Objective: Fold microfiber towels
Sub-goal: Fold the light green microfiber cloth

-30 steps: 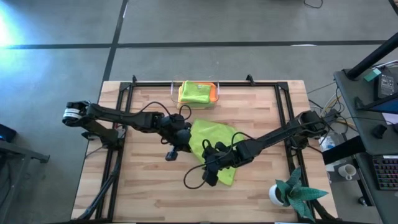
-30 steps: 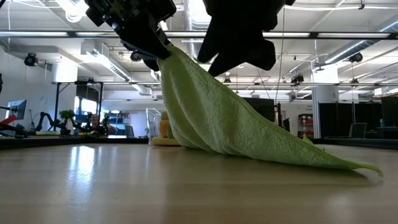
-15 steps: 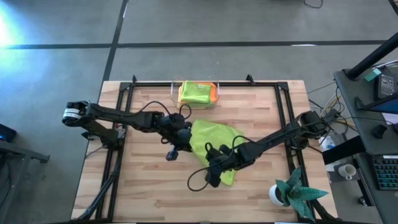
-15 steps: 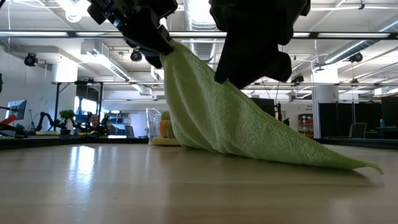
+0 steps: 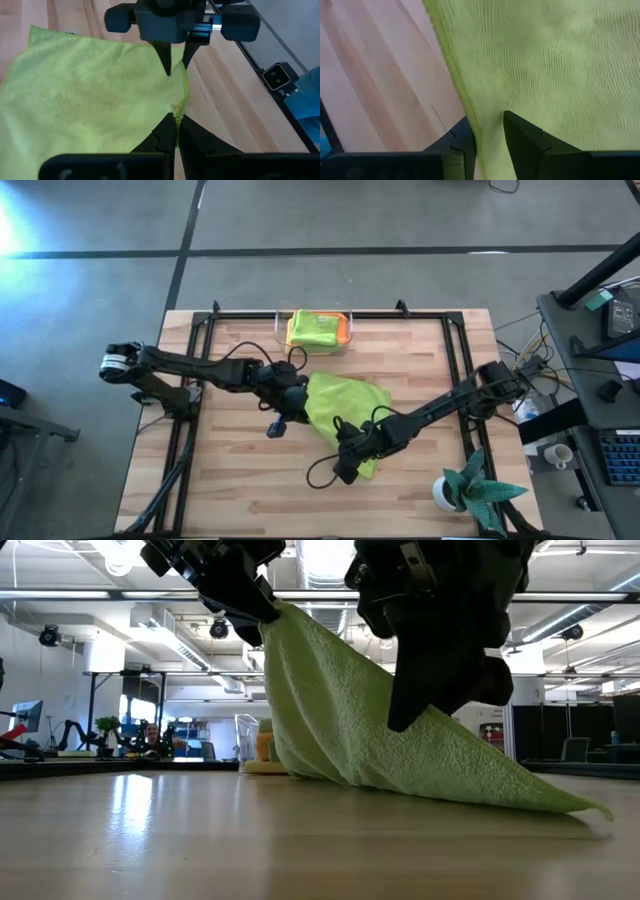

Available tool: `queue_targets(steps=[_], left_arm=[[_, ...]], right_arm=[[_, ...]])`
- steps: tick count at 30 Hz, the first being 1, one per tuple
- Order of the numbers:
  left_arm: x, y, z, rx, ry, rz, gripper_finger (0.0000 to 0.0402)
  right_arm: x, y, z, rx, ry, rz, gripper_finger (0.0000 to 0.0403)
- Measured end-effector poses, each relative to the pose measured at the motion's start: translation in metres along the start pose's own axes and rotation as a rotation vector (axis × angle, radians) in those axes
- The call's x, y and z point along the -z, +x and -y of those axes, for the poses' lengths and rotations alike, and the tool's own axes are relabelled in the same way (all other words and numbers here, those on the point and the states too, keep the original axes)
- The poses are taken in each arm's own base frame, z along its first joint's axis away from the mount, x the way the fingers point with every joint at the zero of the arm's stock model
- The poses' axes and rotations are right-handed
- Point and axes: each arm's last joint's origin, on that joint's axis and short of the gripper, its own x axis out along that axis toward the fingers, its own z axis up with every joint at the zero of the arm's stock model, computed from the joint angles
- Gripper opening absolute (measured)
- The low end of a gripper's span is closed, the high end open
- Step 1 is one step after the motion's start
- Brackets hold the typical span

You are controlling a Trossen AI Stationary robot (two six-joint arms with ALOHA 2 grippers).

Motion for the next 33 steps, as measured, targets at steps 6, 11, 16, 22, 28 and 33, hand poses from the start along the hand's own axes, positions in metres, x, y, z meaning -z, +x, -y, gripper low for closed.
queue_targets(steps=[6,11,16,22,28,33], left_arm=[[0.001,-0.001,-0.001,-0.029,-0.006,-0.015,0.0],[0.001,-0.003,0.0,-0.03,-0.007,-0.02,0.0],[0.001,-0.004,0.0,-0.031,-0.006,-0.018,0.0],[0.001,-0.004,0.0,-0.03,-0.009,-0.023,0.0],[0.001,-0.004,0.0,-0.03,-0.009,-0.024,0.0],[0.001,-0.004,0.0,-0.03,-0.009,-0.024,0.0]], right_arm=[[0.013,-0.001,-0.004,0.015,0.025,-0.038,0.009],[0.028,-0.001,-0.004,0.031,0.047,-0.084,0.0088],[0.042,0.001,-0.005,0.04,0.076,-0.111,0.0086],[0.057,0.002,-0.004,0.059,0.131,-0.131,0.0075],[0.059,0.002,-0.004,0.064,0.147,-0.13,0.0041],[0.059,0.002,-0.003,0.067,0.156,-0.124,0.0014]])
